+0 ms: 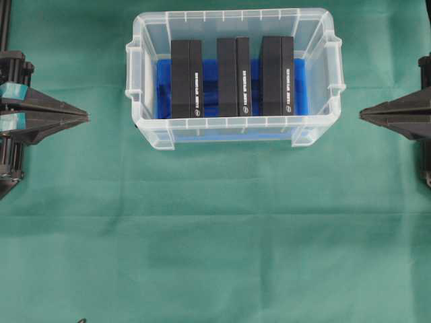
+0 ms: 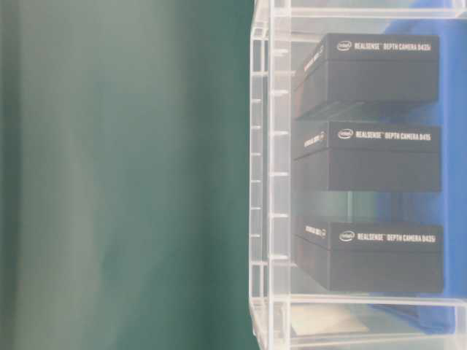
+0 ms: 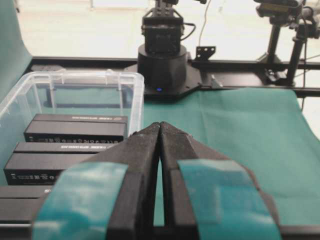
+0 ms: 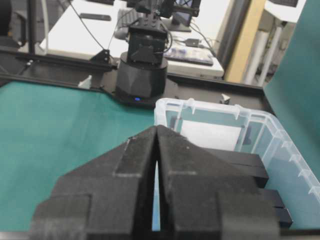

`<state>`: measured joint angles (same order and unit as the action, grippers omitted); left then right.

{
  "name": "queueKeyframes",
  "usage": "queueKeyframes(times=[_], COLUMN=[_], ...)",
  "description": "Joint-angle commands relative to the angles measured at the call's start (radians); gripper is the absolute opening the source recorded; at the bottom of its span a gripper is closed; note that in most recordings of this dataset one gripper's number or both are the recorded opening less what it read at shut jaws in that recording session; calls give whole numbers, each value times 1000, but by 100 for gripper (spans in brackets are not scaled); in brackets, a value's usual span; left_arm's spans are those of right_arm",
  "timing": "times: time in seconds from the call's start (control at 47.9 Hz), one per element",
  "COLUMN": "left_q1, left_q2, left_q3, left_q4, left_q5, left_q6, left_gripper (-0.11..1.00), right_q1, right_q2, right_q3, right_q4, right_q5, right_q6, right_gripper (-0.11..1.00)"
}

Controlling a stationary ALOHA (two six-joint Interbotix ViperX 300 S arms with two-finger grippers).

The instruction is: Take out the box from the case.

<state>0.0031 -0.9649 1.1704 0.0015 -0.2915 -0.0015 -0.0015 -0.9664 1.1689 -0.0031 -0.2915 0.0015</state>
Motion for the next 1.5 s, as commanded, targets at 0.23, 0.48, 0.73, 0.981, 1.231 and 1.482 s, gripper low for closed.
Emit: queueKeyframes(times=[0.23, 0.48, 0.73, 0.981, 1.231, 1.482], left_q1=[-8, -18, -37, -38, -38, -43], left_q2=[12, 2, 25, 55, 74, 89], left_q3=[-48, -147, -331, -405, -433, -500], left_q4=[26, 26, 29, 31, 29, 29], left_q5=[44, 155, 345, 446, 528, 831], left_q6=[-17, -46, -44, -46, -63, -186], left_gripper=[1, 1, 1, 1, 1, 1], right_q1=[-3, -3, -3, -3, -3, -3], right_q2=[20, 15, 17, 15, 11, 18], right_q3=[-52, -189, -341, -393, -403, -476], right_q4=[5, 5, 5, 6, 5, 6], right_q5=[81, 233, 399, 511, 649, 986], right_q6=[2, 2, 3, 21, 86, 184], right_gripper=[0, 0, 0, 0, 0, 0])
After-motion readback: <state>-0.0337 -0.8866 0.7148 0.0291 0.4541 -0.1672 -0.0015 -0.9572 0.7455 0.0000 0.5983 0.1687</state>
